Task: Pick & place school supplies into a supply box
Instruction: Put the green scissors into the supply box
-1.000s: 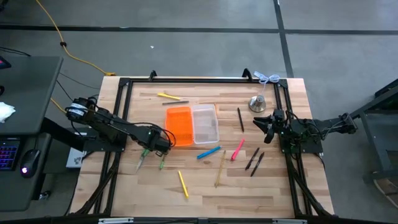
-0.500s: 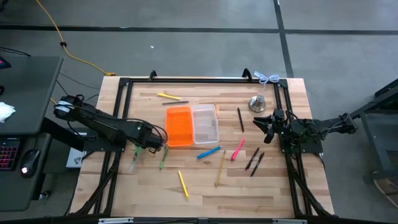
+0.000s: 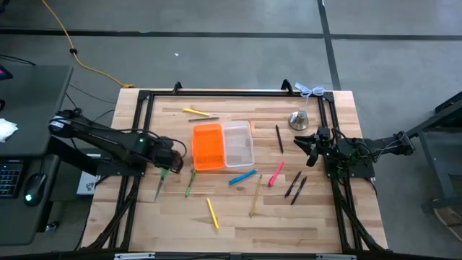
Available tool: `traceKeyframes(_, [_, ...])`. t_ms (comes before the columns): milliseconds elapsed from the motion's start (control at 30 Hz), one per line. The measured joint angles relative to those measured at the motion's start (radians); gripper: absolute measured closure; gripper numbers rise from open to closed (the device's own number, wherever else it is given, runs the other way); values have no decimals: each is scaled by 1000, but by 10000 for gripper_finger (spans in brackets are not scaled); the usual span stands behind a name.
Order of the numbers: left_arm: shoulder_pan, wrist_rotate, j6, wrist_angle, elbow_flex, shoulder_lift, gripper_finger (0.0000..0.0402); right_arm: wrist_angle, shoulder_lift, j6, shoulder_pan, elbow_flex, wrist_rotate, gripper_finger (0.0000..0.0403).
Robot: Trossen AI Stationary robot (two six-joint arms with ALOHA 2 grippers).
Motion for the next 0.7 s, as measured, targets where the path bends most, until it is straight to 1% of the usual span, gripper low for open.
traceKeyframes(200, [0,-111,5,124,1,-118,329,2,0,0,0,0,0,320])
traceKeyframes(367, [0,-216,44,207,2,-197,329,3,0,0,0,0,0,320])
traceKeyframes(533, [0,-301,115,324,2,-244,329,-1,0,0,0,0,-1,320])
traceKeyframes(700, [0,-371,208,457,1,-261,335,-4,0,0,0,0,-1,320])
